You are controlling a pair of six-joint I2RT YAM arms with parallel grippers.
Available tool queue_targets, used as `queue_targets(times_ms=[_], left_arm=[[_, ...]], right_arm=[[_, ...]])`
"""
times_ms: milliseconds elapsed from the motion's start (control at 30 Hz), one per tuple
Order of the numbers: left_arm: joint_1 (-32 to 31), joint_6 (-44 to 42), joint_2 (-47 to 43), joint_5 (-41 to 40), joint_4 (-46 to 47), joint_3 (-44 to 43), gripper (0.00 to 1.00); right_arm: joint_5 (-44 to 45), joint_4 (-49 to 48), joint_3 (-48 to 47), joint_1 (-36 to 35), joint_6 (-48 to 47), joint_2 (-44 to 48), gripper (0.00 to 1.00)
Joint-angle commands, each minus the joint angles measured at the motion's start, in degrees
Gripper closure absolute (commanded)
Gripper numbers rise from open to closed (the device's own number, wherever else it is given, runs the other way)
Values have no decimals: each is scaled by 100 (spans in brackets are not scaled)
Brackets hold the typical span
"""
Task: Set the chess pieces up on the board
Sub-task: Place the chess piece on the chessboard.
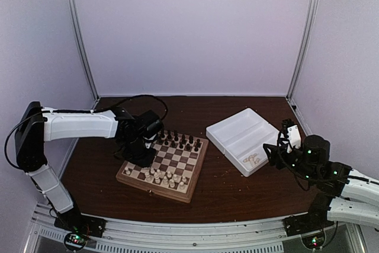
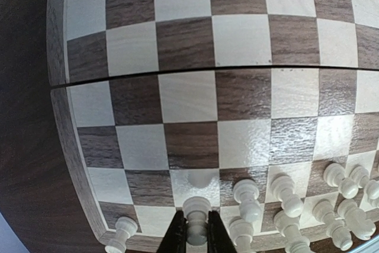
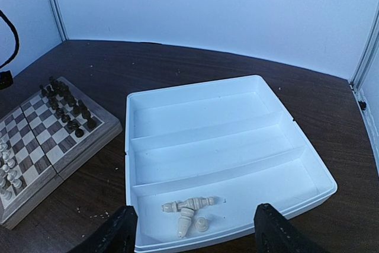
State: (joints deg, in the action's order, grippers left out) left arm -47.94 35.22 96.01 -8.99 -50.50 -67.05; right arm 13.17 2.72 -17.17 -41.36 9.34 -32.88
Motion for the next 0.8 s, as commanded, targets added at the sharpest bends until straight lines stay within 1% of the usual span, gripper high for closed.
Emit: queue_targets(times_ms=[0, 600, 767], left_arm=[[48, 47, 76, -32, 159, 115, 97], [49, 35, 217, 11, 278, 174, 97], [48, 54, 226, 8, 277, 175, 89]], right_arm=[[77, -128, 100, 23, 26, 45, 29], [80, -131, 99, 23, 15, 28, 28], [79, -131, 100, 23, 15, 28, 28]])
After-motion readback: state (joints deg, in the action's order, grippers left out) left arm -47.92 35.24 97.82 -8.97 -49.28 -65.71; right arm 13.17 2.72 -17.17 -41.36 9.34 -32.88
